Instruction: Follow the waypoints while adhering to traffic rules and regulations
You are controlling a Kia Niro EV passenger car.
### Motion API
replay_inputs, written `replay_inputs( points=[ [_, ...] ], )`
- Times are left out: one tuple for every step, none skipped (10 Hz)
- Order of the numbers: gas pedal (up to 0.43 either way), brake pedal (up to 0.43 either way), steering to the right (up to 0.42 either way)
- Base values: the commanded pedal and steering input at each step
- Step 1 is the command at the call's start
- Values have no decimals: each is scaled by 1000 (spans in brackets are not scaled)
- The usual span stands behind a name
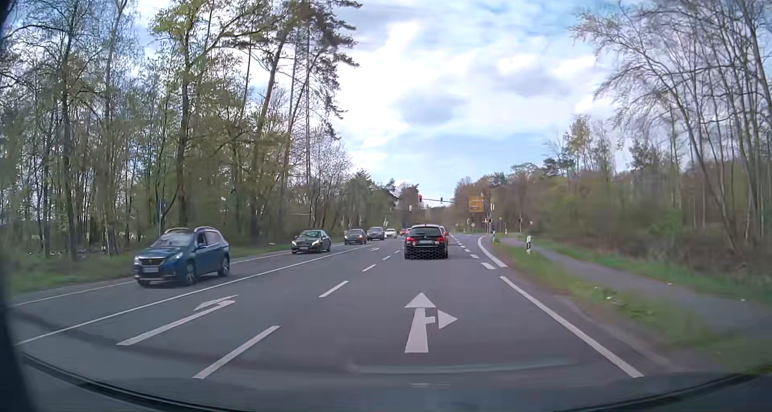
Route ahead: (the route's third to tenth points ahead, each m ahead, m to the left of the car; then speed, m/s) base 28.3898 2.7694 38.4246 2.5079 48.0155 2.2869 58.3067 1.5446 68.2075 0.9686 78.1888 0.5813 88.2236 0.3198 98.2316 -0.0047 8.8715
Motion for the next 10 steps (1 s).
replay_inputs(
  points=[
    [0,177,2],
    [0,177,4],
    [0,177,6],
    [0,177,8],
    [0,177,11],
    [0,177,12],
    [0,177,12],
    [0,177,12],
    [0,177,12],
    [0,177,12]
  ],
)
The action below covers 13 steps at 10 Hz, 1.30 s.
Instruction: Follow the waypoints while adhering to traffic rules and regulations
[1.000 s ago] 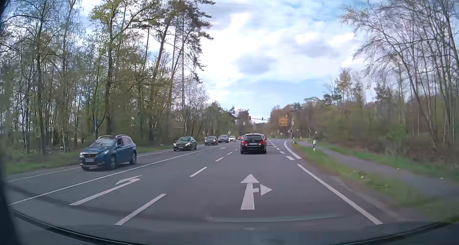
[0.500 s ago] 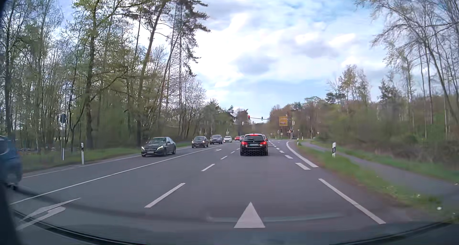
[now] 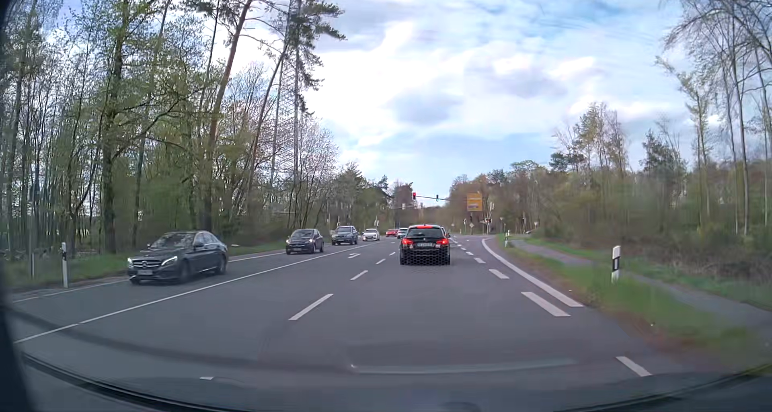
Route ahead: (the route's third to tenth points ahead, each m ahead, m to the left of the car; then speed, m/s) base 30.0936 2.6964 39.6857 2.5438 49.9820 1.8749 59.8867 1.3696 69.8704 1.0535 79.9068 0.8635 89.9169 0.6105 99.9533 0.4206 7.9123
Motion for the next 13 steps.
replay_inputs(
  points=[
    [0,177,12],
    [0,183,12],
    [0,183,12],
    [0,183,12],
    [0,189,12],
    [0,189,12],
    [0,189,12],
    [0,189,12],
    [0,189,12],
    [0,189,12],
    [0,189,12],
    [0,189,12],
    [0,189,12]
  ],
)
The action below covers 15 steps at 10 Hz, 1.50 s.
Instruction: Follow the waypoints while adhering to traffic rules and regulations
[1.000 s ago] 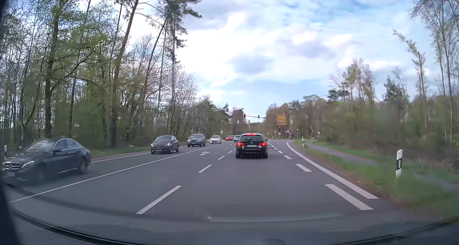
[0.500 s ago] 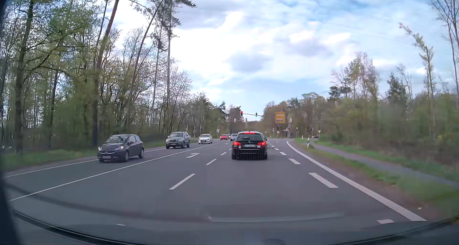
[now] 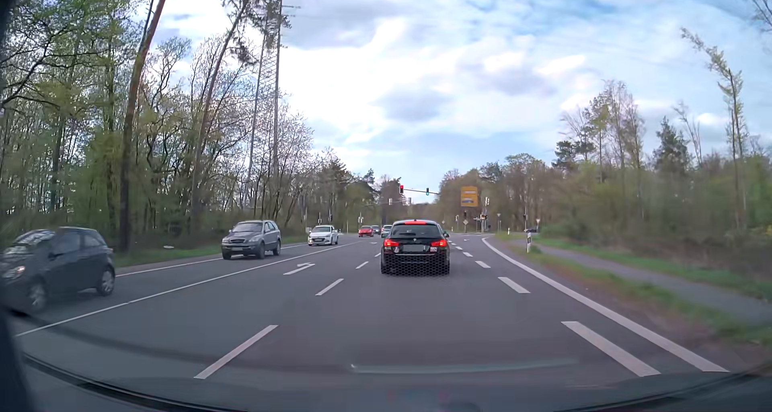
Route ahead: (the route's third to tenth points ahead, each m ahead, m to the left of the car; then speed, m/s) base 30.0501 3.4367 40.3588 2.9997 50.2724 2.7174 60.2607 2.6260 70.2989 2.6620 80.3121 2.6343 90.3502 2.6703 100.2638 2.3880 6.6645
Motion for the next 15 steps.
replay_inputs(
  points=[
    [0,189,12],
    [0,189,11],
    [0,195,10],
    [0,195,8],
    [0,201,6],
    [0,220,5],
    [0,262,5],
    [0,274,5],
    [0,274,4],
    [0,274,3],
    [0,274,3],
    [0,268,3],
    [0,250,3],
    [0,238,3],
    [0,232,2]
  ],
)
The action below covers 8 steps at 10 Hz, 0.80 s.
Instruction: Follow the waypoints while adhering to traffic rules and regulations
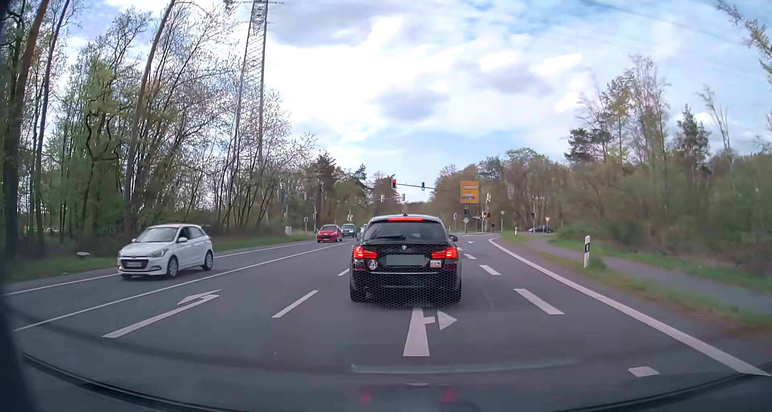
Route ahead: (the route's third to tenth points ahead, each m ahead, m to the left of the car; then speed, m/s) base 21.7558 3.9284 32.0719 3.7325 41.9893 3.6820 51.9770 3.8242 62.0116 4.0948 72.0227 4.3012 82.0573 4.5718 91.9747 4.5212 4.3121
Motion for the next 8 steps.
replay_inputs(
  points=[
    [0,220,3],
    [0,207,2],
    [0,195,2],
    [0,183,2],
    [0,183,2],
    [0,183,3],
    [0,183,2],
    [0,177,3]
  ],
)
